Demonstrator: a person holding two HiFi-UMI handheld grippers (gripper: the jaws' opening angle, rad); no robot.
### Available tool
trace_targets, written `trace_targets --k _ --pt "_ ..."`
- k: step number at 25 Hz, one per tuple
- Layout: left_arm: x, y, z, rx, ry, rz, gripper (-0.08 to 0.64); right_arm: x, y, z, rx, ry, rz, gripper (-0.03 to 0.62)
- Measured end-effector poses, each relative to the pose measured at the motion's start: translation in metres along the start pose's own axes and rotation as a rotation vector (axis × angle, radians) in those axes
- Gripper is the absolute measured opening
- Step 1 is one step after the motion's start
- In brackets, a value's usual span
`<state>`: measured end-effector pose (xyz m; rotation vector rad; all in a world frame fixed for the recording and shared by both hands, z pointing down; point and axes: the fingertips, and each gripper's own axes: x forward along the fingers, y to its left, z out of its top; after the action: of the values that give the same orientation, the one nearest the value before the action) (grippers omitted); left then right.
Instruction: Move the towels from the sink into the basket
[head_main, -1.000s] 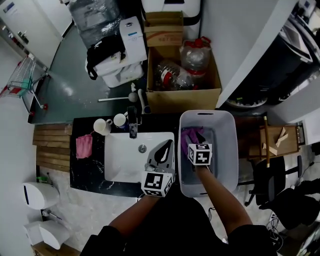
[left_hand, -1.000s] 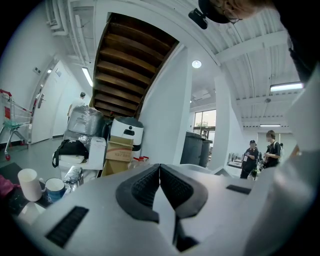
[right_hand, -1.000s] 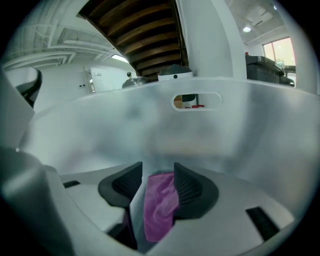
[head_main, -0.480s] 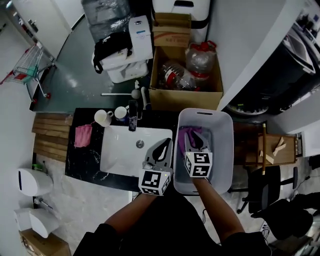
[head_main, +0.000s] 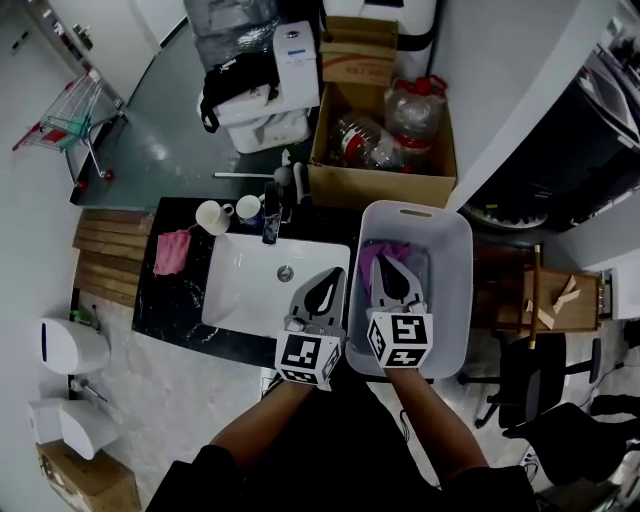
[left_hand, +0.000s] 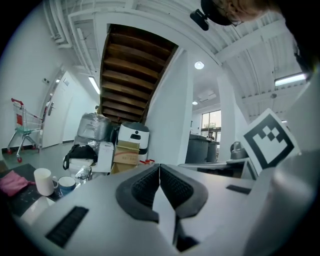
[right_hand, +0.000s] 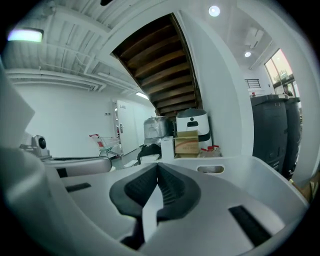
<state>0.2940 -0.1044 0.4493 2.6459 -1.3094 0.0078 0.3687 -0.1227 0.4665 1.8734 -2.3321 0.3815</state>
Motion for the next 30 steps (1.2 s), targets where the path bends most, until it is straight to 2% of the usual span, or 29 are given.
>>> trace_targets --k 4,8,15,18,20,30 --pt "-0.005 -0.004 0.001 -0.015 -0.008 -0.044 0.015 -0.012 0.01 0.01 -0.065 -0.037 -0.025 0.017" --pt "-0.011 -0.007 0.008 -0.018 -0.013 -0.079 0.015 -0.025 0.019 0.022 -0.09 -0.064 -0.056 0.017" --pt "-0.025 0.0 0.021 0.04 -0.024 -0.1 0.014 -0.042 0.043 0.043 -0.131 -0.114 -0.087 0.017" --pt "-0.035 0.006 0.026 -0.022 -0.047 -0.136 0.014 -0.047 0.055 0.05 -0.142 -0.13 -0.091 0.017" --pt "-0.042 0.014 0.028 -0.058 -0.051 -0.132 0.014 -0.049 0.065 0.053 -0.141 -0.135 -0.086 0.017" --pt "-0.09 0.062 0.031 -0.053 -0.056 -0.077 0.014 -0.048 0.13 0.057 -0.145 -0.14 -0.039 0.017"
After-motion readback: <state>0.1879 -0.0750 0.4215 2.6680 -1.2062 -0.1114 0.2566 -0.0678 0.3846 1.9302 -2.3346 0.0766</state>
